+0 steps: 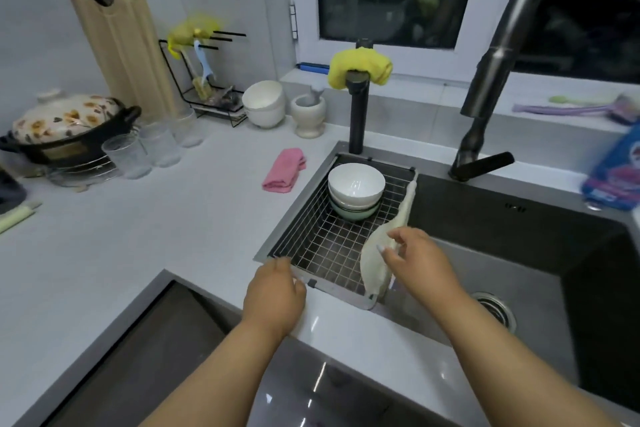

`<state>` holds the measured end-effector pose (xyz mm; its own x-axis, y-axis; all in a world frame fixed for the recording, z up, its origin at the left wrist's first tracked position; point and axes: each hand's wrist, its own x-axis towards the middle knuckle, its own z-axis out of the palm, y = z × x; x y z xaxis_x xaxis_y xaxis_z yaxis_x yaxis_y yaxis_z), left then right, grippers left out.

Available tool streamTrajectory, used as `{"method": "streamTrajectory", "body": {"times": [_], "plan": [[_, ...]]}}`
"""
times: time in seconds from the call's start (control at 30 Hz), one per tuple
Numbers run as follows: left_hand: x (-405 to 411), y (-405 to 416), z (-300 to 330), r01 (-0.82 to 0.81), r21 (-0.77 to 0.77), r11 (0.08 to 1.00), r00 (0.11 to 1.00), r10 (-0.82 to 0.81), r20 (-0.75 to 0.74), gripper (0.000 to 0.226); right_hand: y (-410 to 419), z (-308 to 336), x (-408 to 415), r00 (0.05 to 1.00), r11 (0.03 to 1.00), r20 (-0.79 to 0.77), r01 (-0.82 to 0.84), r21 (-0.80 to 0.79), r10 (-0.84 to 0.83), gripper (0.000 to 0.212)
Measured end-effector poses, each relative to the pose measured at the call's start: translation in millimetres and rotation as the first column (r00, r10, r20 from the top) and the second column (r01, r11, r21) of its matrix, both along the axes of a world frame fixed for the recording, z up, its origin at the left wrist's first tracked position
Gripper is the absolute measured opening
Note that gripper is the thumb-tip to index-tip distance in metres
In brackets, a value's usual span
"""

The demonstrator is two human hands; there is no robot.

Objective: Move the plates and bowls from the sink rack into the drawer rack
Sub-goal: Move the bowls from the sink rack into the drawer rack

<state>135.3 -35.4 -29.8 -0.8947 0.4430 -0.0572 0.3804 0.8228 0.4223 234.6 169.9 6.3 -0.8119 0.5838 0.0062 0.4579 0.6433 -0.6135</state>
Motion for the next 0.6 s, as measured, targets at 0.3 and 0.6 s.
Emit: {"method": "streamTrajectory", "body": {"times": [0.3,0.6], "plan": [[-97.4,14.8,-19.3,0.108,-0.018,0.994,0.991,-0.109,-0.080,0.038,15.1,-21.9,-94.7,0.999,0.998,0.037,-0.004,0.059,0.002,0.053],[-137.0,24.5,-52.8,0.223,-0.090,0.971,0.962,-0.234,-0.142,0.067,35.3,-51.5,-167.5,0.961,0.990,0.276,-0.062,0.125,0.026,0.053]]}}
